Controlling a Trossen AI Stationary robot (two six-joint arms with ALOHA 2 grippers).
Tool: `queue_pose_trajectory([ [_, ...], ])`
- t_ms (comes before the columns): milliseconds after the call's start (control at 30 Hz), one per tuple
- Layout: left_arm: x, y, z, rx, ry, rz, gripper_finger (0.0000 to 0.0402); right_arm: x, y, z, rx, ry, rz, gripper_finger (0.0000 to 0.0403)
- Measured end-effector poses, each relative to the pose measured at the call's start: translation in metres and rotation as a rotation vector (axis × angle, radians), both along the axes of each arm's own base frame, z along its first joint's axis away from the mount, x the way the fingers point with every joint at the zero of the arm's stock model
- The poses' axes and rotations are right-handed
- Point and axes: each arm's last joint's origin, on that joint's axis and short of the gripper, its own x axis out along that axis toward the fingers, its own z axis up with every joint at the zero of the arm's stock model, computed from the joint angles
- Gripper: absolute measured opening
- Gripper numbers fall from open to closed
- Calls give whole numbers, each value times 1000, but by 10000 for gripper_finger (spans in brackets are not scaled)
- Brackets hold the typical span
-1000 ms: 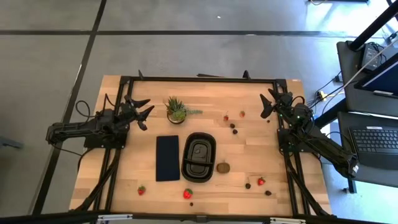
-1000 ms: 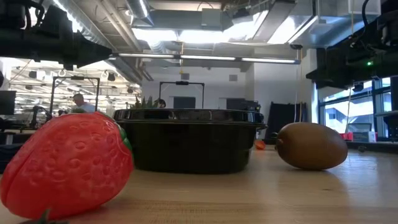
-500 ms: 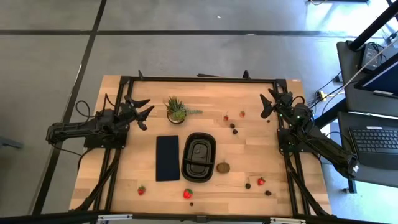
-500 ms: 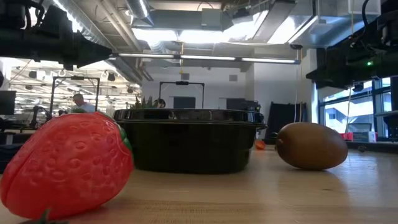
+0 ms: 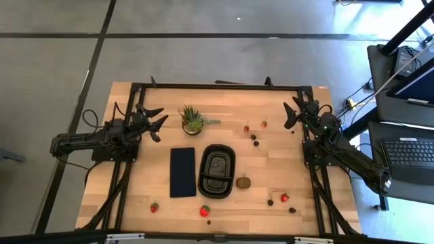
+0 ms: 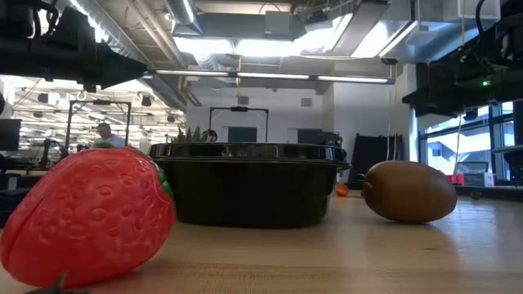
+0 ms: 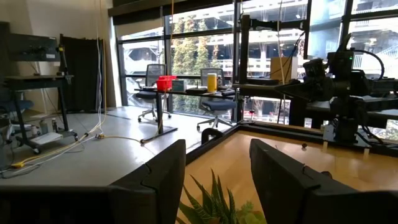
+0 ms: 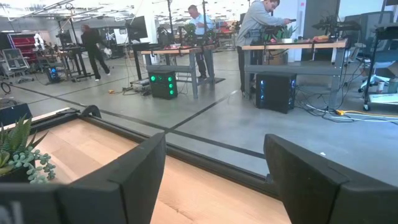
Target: Pick and placing Produce into tupperware
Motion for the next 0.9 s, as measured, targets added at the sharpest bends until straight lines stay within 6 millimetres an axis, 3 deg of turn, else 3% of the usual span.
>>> queue_pose_trajectory([
  [167, 0, 0, 0, 0, 0, 0, 171, 0, 0, 0, 9, -11, 1, 273],
  [367, 0, 0, 0, 0, 0, 0, 171, 0, 0, 5, 104, -216, 12, 273],
  [500, 0, 0, 0, 0, 0, 0, 171, 0, 0, 6, 104, -236, 22, 273],
  [800, 0, 0, 0, 0, 0, 0, 171, 4, 8, 19, -63, -218, 319, 273],
  [900, 0, 0, 0, 0, 0, 0, 171, 4, 9, 23, -88, -242, 341, 273],
])
